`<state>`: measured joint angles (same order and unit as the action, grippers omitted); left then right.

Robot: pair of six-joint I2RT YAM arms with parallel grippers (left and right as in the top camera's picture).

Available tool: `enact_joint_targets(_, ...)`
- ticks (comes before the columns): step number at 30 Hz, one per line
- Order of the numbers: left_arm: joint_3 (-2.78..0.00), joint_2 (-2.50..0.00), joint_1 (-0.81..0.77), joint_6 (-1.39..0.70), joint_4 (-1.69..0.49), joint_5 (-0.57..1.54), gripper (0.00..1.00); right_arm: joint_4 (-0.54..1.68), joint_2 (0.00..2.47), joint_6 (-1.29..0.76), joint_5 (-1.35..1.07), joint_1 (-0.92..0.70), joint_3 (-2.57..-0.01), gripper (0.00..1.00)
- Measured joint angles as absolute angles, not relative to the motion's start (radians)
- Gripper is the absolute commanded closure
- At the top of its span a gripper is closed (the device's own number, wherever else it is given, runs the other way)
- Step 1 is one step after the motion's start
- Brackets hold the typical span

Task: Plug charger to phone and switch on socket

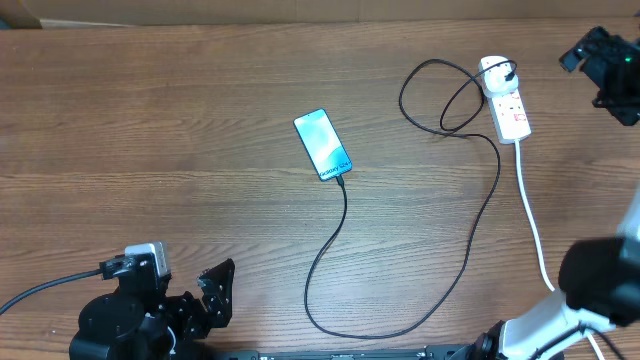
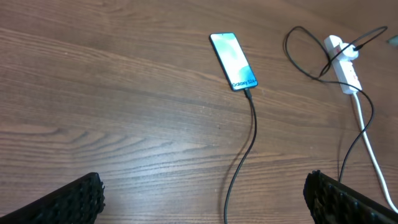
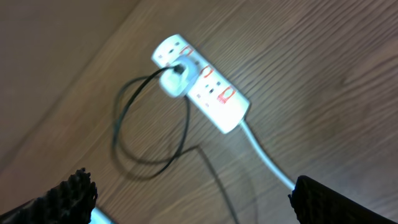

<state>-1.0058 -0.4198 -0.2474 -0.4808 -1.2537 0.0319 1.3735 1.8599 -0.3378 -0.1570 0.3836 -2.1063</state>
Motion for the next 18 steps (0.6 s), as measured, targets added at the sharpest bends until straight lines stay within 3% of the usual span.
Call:
enact_joint_targets(9,-1.005,-0.420,-0.247,-0.481,-1.268,0.032,0.00,1.549,1.662,-0.340,-0.229,0.361,-2.106,0.02)
enact_joint_targets(11,-1.005,-0.420,-0.247,-0.481,-1.268,0.032,0.01,1.560,1.623,-0.340,-0.229,0.342,-2.106,0.06)
enact_joint_targets(18,-1.005,-0.420,-0.247,-0.481,-1.268,0.032,0.00,1.572,1.463,-0.305,-0.233,0.183,-2.093,0.10)
